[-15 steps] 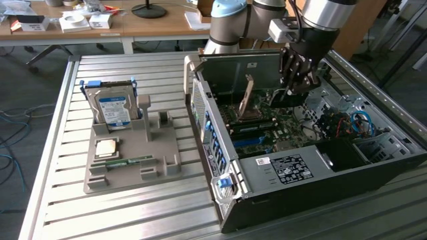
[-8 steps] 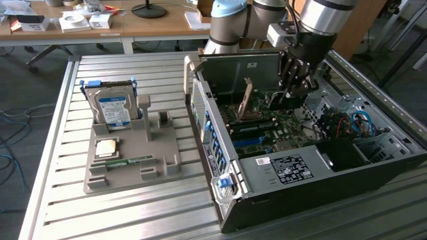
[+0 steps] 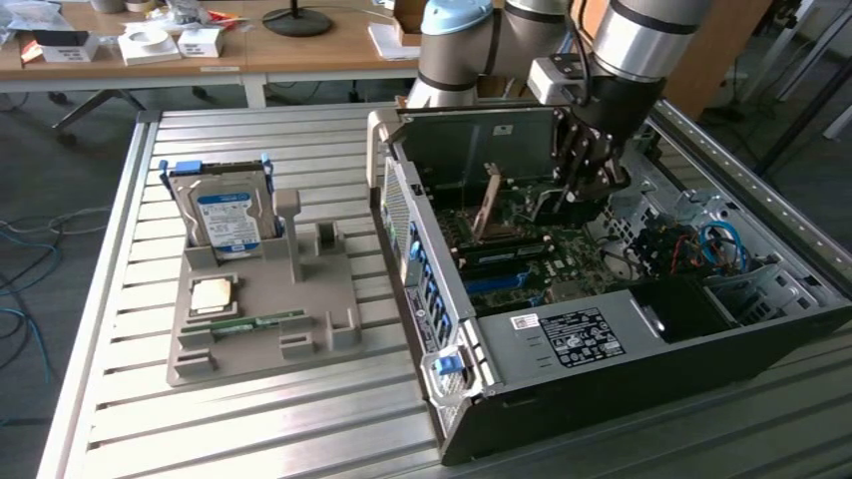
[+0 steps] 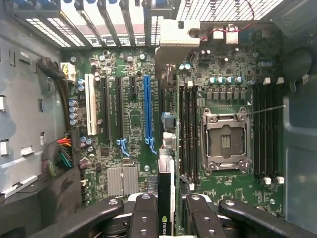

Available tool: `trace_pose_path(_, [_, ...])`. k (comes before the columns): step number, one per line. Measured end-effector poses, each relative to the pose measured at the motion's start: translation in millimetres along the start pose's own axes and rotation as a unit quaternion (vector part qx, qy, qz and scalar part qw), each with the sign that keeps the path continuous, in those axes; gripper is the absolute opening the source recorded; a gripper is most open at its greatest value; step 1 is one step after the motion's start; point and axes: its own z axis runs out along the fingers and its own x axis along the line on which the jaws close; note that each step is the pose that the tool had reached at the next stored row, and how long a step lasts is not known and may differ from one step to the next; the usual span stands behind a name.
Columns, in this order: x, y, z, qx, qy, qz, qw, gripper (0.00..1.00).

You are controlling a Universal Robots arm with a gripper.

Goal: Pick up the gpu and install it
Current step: 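Insert the gpu into the slot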

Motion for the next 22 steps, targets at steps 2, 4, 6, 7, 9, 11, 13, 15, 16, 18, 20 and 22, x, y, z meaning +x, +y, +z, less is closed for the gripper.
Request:
trace_pose_path(2, [0.1,0.5,2.4,0.0004,-0.0005,0.000,1.0000,0.26])
trace_pose_path(4, [0.2,0.5,2.9,0.0006,-0.0007,0.000,1.0000,0.26])
trace_pose_path(6, [0.2,0.5,2.9,0.0006,-0.0006,0.000,1.0000,0.26])
trace_pose_path(7, [0.2,0.9,3.1,0.0006,-0.0007,0.000,1.0000,0.26])
trace_pose_path(9, [0.3,2.3,3.2,0.0007,-0.0007,0.000,1.0000,0.26])
trace_pose_path(11, [0.4,3.6,3.3,0.0008,-0.0008,0.000,1.0000,0.26])
trace_pose_path(13, [0.7,4.1,3.6,0.0009,-0.0009,-0.001,1.0000,0.26])
trace_pose_path(15, [2.5,4.0,3.7,0.0008,-0.0008,-0.001,1.0000,0.26])
trace_pose_path(16, [3.9,4.0,3.7,0.0008,-0.0008,-0.001,1.0000,0.26])
trace_pose_path(18, [7.0,3.8,3.7,0.0008,-0.0008,-0.002,1.0000,0.26])
trace_pose_path(20, [8.7,3.8,3.7,0.0008,-0.0009,-0.003,1.0000,0.26])
trace_pose_path(22, [8.9,3.8,4.5,0.0008,-0.0008,-0.003,1.0000,0.26])
